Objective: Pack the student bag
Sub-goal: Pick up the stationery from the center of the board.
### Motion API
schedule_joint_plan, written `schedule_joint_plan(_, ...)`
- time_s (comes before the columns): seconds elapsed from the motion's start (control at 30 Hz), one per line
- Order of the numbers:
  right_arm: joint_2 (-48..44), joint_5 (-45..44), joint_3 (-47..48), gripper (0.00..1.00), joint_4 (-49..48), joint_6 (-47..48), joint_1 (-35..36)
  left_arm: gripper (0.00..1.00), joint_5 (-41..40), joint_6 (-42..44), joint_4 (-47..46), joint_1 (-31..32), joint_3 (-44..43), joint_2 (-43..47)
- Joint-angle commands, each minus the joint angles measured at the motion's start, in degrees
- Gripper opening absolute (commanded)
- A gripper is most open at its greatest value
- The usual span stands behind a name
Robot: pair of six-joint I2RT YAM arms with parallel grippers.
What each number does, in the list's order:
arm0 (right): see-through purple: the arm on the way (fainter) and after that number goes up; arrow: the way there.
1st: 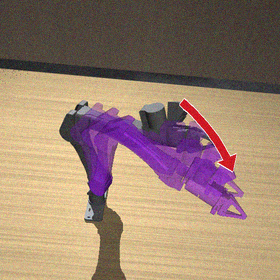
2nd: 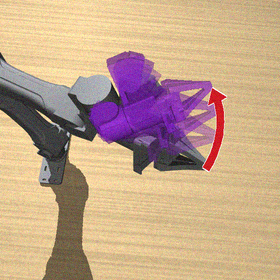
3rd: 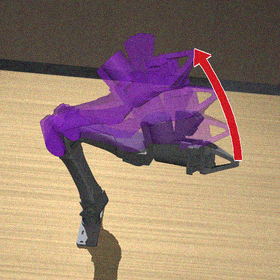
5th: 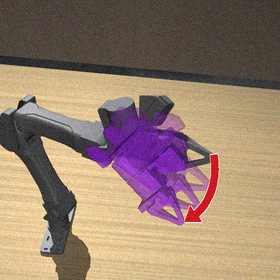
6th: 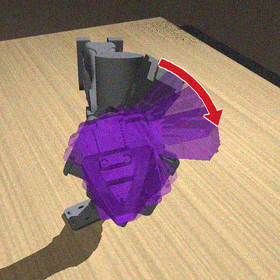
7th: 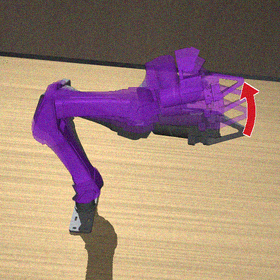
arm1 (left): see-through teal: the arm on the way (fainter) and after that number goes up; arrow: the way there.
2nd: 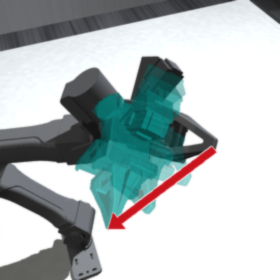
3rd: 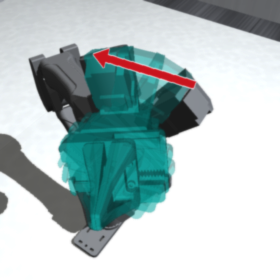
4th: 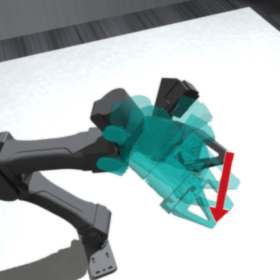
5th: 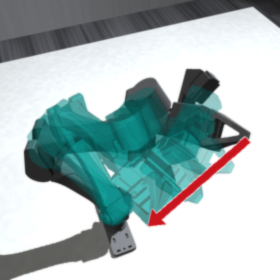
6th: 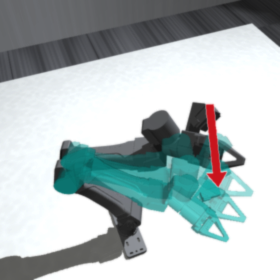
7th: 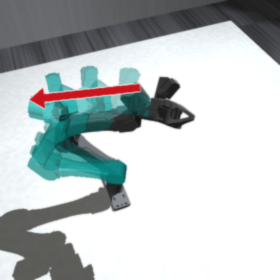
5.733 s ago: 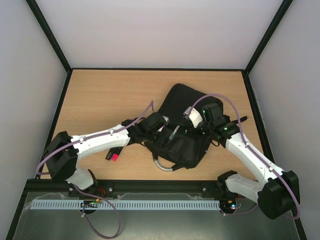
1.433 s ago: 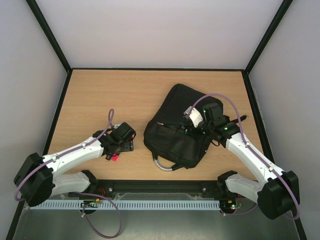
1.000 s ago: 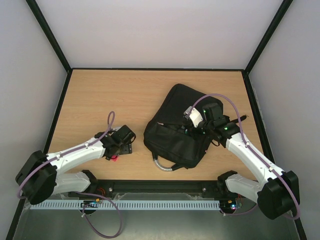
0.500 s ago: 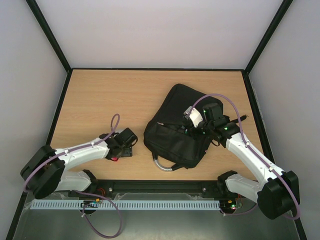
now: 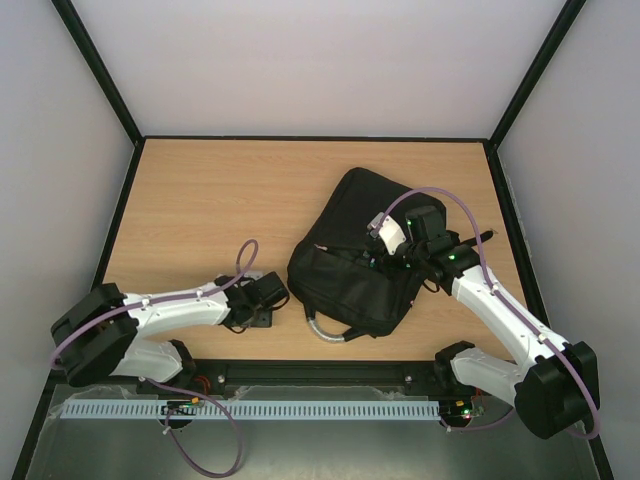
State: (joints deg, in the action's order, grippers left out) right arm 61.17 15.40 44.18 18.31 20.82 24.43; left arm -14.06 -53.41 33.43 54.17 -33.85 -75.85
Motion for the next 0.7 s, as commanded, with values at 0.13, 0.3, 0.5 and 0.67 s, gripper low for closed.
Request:
schedule_joint_plan(0.13,-0.5,2.4,0.0,0.01,1.1,0.8,0.1,0.59,-1.7,-5.3,3.3,-1.3,0.1,-2.4)
schedule_joint_plan(0.3,-0.9,2.5,-0.1,0.01,1.1,0.8,0.1,0.54,-1.0,-4.5,2.3,-1.5,-0.3,-4.1)
schedule_joint_plan(0.5,-1.1,2.5,-0.1,0.01,1.0,0.8,0.0,0.44,-1.6,-4.6,4.8,-1.5,-1.1,-3.8)
schedule_joint_plan(0.67,-1.0,2.6,-0.1,0.01,1.0,0.8,0.0,0.34,-1.0,-4.4,5.4,-1.5,-1.1,-1.7)
